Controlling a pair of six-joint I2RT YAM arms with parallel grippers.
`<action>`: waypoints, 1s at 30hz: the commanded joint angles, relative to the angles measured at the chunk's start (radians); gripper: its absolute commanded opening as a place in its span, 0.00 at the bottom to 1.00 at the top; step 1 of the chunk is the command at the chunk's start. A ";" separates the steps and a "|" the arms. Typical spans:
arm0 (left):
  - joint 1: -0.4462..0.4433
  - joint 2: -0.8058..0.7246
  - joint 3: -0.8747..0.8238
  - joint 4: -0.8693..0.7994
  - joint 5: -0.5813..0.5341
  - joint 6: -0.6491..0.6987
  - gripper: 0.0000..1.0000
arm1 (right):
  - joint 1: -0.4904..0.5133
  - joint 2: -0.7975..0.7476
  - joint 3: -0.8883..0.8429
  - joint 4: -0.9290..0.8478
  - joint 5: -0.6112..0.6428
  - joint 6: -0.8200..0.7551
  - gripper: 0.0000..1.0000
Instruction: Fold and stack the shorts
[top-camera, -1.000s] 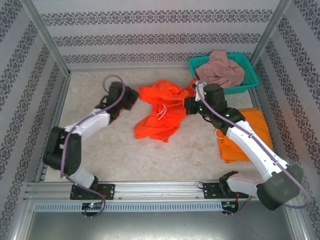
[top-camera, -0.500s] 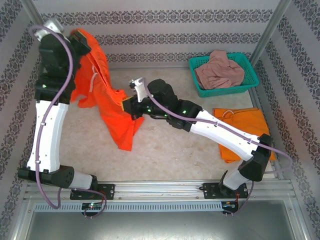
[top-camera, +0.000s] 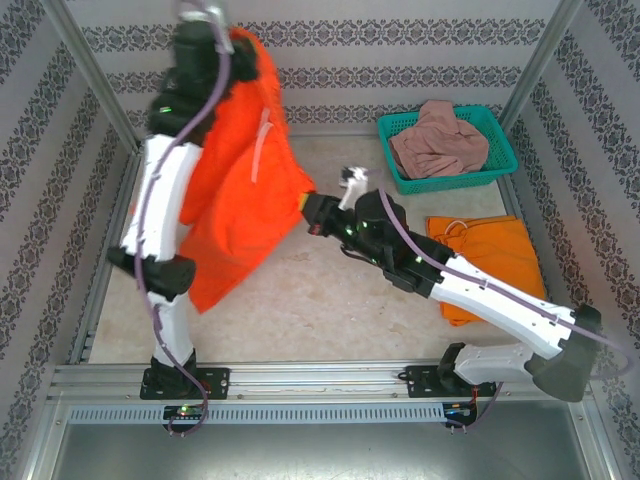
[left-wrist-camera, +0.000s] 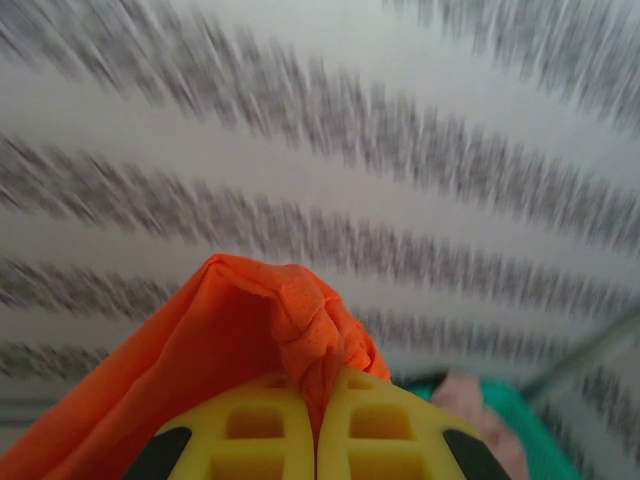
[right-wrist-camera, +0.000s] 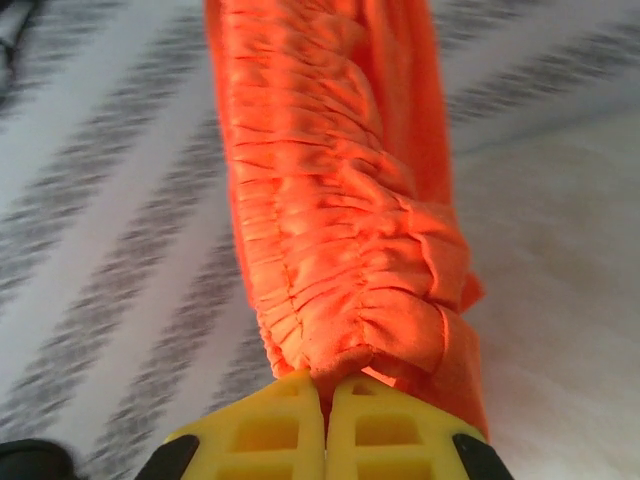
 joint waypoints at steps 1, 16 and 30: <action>-0.099 0.143 -0.001 0.044 0.003 0.117 0.03 | -0.032 -0.057 -0.242 -0.128 0.159 0.315 0.00; -0.168 -0.068 -0.520 0.255 0.088 0.067 1.00 | -0.201 -0.143 -0.277 -0.376 0.266 -0.097 0.98; -0.087 -0.732 -1.656 0.610 0.027 -0.281 1.00 | -0.385 0.352 0.153 -0.328 -0.341 -0.309 0.98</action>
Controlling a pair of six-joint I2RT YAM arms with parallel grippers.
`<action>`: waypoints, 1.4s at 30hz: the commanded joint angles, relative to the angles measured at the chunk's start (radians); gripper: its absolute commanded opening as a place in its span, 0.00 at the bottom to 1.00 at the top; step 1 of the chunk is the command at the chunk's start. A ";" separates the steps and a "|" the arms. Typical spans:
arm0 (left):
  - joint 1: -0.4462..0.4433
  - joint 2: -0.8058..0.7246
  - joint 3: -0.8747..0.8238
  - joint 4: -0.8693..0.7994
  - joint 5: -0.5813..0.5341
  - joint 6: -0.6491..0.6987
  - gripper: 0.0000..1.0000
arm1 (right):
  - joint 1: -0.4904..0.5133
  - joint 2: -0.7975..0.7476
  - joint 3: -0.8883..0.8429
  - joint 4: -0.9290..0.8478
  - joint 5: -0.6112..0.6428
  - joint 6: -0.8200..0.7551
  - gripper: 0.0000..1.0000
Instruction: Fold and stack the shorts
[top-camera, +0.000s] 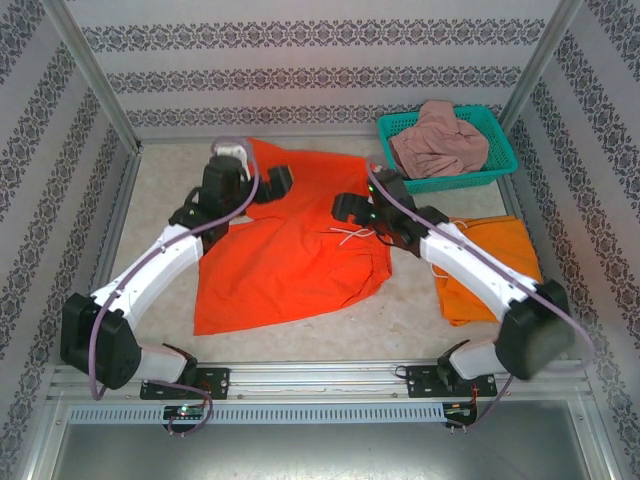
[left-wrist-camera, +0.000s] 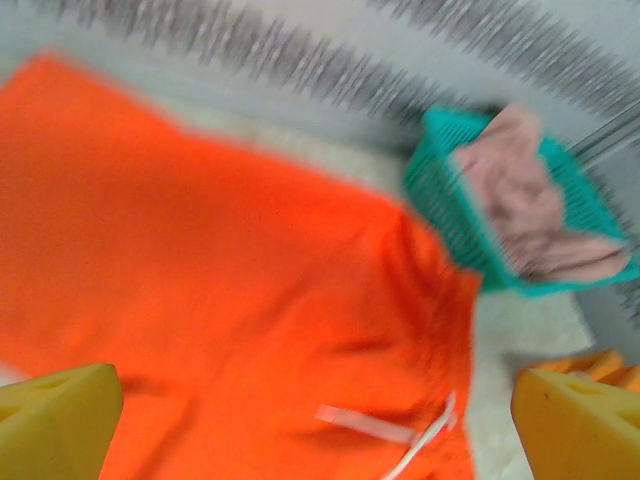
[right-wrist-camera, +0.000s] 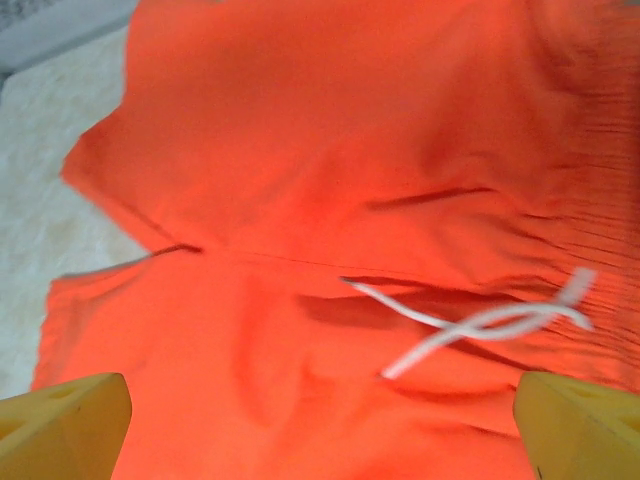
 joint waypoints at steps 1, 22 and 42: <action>0.002 -0.063 -0.163 0.064 -0.025 -0.139 1.00 | -0.003 0.127 0.106 0.001 -0.177 -0.038 0.98; 0.011 0.012 -0.541 0.196 -0.007 -0.384 1.00 | -0.043 0.861 0.710 -0.001 -0.335 0.058 0.98; 0.180 -0.417 -0.571 -0.214 -0.039 -0.417 1.00 | -0.094 0.647 0.628 0.073 -0.285 0.126 0.98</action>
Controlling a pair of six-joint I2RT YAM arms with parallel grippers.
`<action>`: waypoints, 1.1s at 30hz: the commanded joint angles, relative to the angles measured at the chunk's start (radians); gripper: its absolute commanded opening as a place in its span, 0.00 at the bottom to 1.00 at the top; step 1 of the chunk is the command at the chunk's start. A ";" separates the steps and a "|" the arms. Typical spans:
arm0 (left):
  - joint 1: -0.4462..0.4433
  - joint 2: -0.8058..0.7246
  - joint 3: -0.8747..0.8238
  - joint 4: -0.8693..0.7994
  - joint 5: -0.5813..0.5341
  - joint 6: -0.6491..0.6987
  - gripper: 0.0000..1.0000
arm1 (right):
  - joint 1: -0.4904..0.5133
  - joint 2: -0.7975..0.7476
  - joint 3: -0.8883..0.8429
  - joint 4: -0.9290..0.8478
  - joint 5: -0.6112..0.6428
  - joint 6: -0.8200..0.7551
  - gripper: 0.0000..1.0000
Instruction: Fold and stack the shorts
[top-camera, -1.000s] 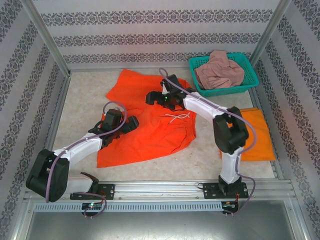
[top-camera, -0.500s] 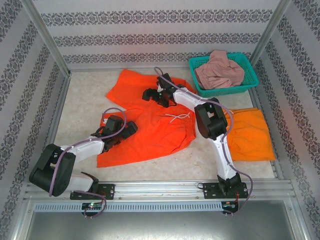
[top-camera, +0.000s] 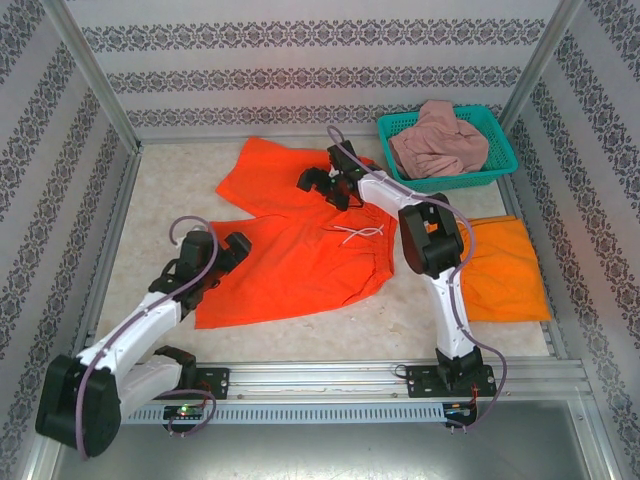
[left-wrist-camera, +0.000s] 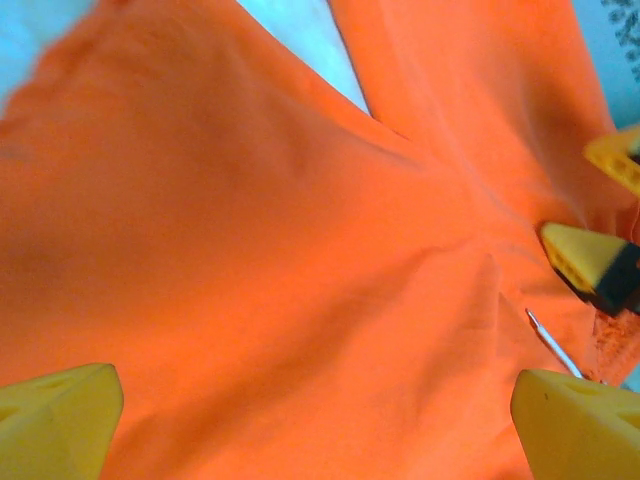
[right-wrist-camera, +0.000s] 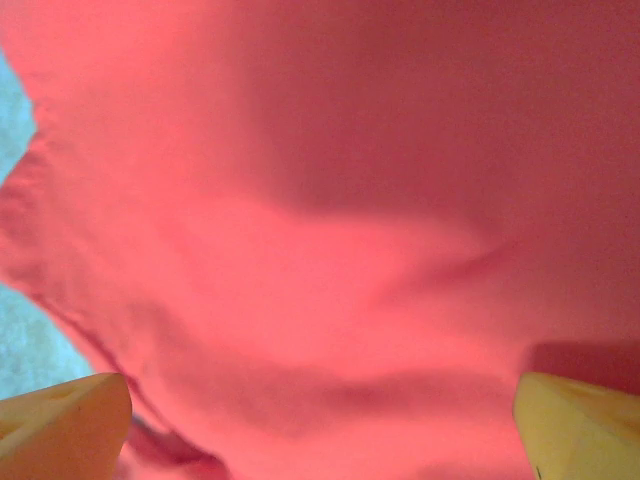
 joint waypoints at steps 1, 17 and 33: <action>0.053 -0.059 -0.013 -0.188 0.003 -0.015 1.00 | 0.015 -0.202 -0.036 0.061 0.019 -0.055 0.98; 0.155 -0.002 -0.058 -0.251 0.144 -0.065 1.00 | 0.075 -0.865 -0.612 0.018 0.249 -0.644 0.98; 0.161 0.005 -0.020 -0.420 0.104 -0.118 0.90 | 0.006 -1.027 -0.821 -0.102 0.254 -0.841 0.97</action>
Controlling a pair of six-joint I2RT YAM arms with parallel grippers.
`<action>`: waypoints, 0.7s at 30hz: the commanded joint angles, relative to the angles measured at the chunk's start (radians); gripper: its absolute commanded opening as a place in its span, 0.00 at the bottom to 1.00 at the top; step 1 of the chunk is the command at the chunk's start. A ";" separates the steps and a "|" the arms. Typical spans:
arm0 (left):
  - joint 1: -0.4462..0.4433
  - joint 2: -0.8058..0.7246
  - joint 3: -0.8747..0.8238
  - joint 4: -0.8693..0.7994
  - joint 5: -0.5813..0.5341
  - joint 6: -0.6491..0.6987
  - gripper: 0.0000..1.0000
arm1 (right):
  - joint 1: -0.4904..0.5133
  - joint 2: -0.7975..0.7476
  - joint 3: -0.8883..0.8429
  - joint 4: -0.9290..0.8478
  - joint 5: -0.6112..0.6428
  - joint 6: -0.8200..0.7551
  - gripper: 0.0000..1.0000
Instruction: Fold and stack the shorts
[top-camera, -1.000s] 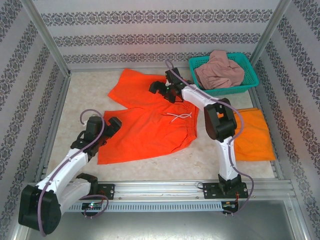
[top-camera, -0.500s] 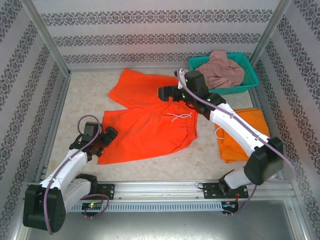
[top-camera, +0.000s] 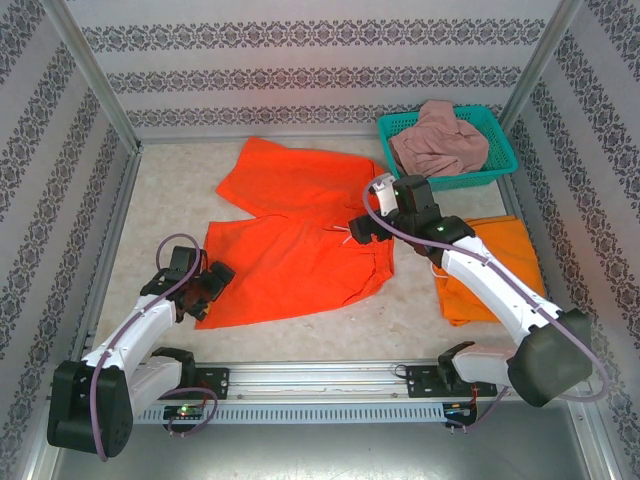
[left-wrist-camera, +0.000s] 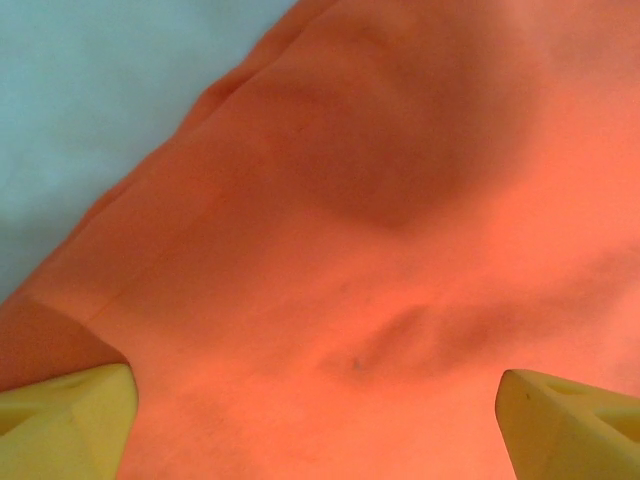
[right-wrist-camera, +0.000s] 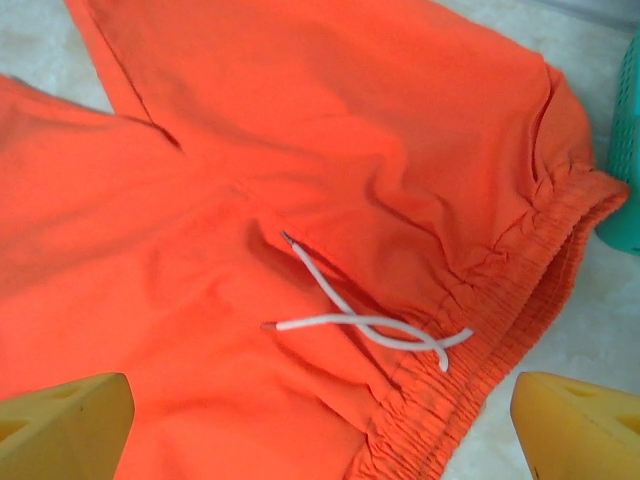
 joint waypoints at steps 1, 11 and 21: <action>0.015 -0.018 0.033 -0.127 -0.046 -0.028 0.90 | 0.000 -0.006 -0.028 -0.039 0.020 -0.036 0.97; 0.030 -0.122 0.104 -0.433 -0.157 -0.026 0.82 | 0.003 0.005 -0.048 -0.048 0.008 -0.015 0.97; 0.030 -0.153 -0.012 -0.406 -0.075 -0.099 0.73 | 0.003 -0.009 -0.051 -0.086 0.004 -0.064 0.96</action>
